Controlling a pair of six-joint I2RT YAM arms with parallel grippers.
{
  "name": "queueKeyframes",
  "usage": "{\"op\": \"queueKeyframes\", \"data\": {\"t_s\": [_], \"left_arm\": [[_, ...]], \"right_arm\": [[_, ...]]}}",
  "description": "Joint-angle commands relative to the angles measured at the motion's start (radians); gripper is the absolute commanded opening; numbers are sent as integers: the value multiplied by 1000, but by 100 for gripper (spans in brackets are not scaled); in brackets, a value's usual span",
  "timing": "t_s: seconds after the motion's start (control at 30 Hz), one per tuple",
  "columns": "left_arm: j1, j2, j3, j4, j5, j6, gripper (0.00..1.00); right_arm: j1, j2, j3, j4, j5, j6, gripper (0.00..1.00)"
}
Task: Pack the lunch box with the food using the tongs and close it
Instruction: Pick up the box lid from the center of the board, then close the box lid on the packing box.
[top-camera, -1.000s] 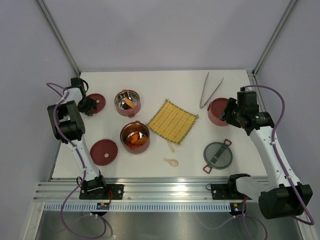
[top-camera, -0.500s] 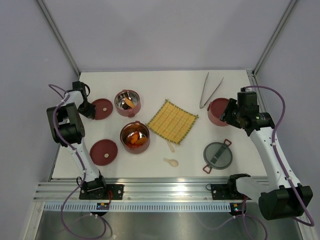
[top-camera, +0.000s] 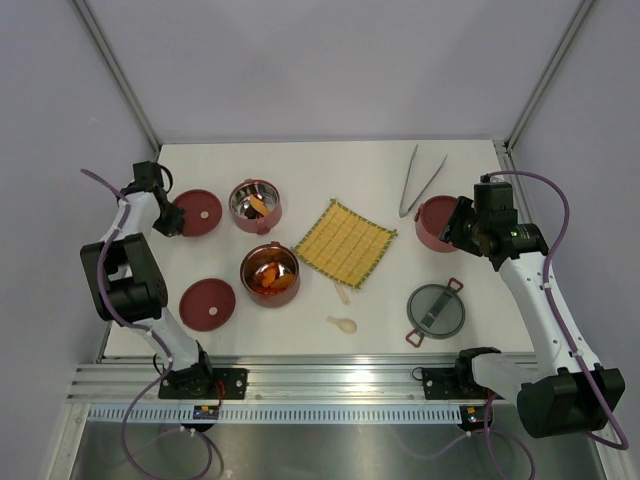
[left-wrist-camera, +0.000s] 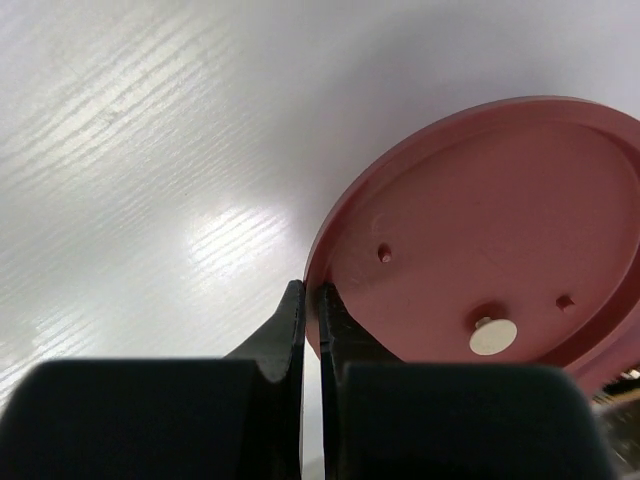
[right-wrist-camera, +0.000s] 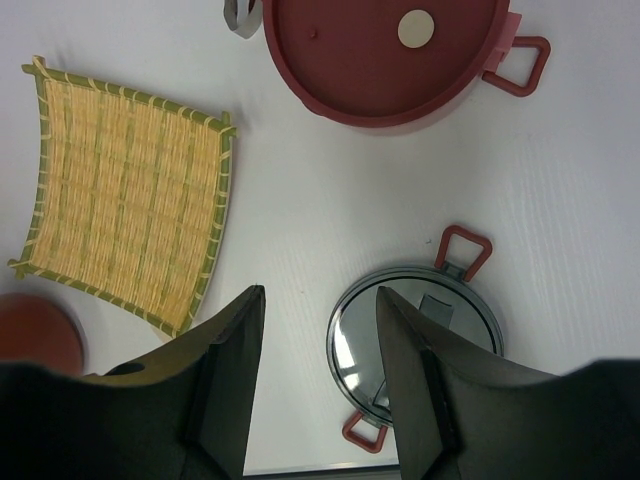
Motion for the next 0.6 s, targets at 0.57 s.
{"op": "queueKeyframes", "data": {"t_s": [0.57], "left_arm": [[-170,-70,282,-6,58,109,0]], "right_arm": [[6,32,16,41,-15,20,56]]}}
